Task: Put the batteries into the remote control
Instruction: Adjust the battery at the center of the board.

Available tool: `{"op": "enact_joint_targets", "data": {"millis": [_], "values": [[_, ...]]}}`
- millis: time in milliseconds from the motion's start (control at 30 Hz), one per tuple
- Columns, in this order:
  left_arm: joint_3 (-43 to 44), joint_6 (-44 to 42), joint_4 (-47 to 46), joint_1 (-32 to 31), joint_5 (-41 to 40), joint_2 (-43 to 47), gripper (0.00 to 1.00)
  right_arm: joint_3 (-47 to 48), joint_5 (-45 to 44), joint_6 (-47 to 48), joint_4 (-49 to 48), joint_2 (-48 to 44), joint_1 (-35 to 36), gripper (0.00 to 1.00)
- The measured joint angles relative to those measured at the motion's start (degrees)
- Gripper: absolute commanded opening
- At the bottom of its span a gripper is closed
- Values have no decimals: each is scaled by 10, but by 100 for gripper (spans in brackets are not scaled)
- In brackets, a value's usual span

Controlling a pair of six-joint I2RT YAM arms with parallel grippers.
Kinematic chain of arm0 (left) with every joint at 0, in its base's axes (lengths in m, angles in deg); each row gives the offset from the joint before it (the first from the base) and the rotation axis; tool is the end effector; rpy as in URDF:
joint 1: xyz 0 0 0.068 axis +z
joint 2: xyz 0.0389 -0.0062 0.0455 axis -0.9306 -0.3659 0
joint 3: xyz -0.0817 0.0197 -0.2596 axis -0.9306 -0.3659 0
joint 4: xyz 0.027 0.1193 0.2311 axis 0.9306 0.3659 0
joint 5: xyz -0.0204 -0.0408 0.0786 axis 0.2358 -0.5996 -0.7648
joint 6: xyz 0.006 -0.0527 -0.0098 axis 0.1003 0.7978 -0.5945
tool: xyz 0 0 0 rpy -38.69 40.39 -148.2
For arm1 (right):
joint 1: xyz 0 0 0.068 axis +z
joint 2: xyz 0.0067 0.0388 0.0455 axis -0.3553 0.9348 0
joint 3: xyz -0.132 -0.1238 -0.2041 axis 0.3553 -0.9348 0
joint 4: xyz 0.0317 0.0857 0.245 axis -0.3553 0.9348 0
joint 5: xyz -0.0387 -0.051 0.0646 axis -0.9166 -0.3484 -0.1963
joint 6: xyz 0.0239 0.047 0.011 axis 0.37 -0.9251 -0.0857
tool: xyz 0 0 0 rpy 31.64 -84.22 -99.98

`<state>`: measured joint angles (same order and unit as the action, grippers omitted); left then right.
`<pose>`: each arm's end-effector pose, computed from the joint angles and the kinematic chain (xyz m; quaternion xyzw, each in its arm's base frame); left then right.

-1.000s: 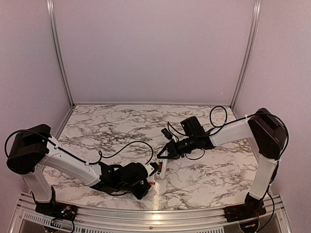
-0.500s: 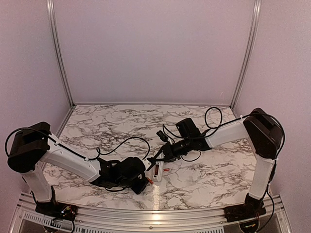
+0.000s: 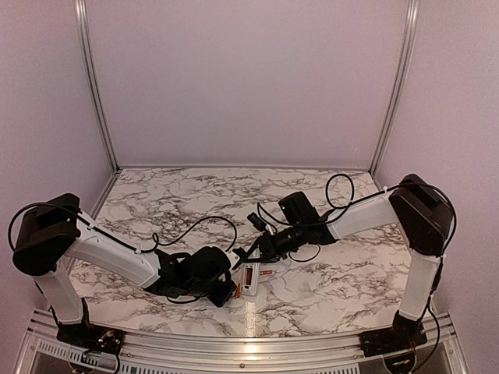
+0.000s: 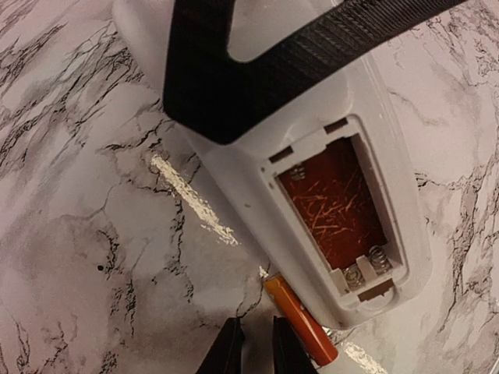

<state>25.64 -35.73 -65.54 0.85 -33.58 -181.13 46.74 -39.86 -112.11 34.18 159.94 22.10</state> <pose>0.1321 -0.3041 0.1205 0.3589 0.8639 -0.1685 0.3105 0.2594 0.2756 0.1396 -0.2358 0.8357 0.4918 0.0646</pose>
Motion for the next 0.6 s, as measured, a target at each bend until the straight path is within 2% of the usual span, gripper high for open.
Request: {"op": "enact_joint_targets", "data": {"millis": [333,600], "values": [[0,9,31,5,-1,47,36,-24,-8,-1,1,-29,-12,0],[28,48,87,-14,3,53,39,-48,-9,-24,-5,-97,-52,0]]}}
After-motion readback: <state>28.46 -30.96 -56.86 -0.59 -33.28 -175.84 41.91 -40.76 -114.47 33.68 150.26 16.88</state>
